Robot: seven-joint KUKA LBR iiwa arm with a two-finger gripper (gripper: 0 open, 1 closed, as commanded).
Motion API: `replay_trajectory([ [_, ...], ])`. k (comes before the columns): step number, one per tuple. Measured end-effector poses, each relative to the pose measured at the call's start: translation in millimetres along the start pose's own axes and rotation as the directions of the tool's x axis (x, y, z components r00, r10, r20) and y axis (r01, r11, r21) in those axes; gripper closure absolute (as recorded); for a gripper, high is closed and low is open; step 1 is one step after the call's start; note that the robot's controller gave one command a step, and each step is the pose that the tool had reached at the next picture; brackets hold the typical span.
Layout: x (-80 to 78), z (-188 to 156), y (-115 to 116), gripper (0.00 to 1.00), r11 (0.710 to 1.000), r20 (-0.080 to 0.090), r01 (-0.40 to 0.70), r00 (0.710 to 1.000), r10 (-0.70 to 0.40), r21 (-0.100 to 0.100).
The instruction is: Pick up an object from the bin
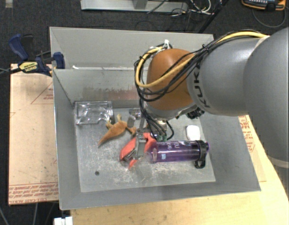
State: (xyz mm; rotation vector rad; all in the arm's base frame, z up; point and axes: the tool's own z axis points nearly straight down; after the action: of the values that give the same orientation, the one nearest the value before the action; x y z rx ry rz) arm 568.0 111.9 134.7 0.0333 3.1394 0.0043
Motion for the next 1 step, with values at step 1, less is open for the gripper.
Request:
replay_trajectory([
  [1,-6.9,36.4,-2.9,0.00,1.000,-0.001,0.025,1.000,-0.025,0.000],
])
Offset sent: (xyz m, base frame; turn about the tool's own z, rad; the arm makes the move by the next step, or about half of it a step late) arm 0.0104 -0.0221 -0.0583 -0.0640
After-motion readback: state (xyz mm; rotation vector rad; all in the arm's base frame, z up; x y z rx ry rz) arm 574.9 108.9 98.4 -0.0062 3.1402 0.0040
